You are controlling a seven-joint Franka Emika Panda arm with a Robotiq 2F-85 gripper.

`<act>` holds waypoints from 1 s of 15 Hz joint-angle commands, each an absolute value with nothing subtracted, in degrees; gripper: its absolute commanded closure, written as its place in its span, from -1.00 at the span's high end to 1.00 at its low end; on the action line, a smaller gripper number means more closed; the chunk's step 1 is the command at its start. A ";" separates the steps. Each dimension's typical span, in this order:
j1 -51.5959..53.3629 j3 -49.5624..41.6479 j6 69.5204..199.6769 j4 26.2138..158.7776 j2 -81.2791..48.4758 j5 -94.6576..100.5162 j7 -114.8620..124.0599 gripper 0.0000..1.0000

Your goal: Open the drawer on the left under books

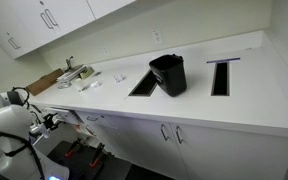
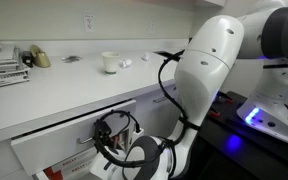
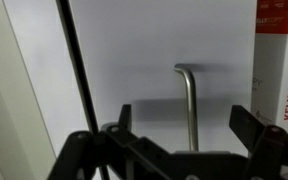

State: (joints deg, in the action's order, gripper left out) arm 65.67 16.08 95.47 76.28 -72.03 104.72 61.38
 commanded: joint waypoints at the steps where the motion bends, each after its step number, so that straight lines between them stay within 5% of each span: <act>1: 67.43 14.14 96.54 72.03 -74.38 105.40 58.20 0.95; 2: 67.74 13.82 96.59 71.55 -74.69 105.52 57.93 0.46; 4: 68.18 13.41 96.58 70.61 -75.28 105.46 57.38 0.43; 13: 69.34 12.45 96.33 69.44 -76.01 104.87 57.18 -0.97; 15: 69.70 12.71 96.32 69.21 -76.37 104.60 57.03 -1.00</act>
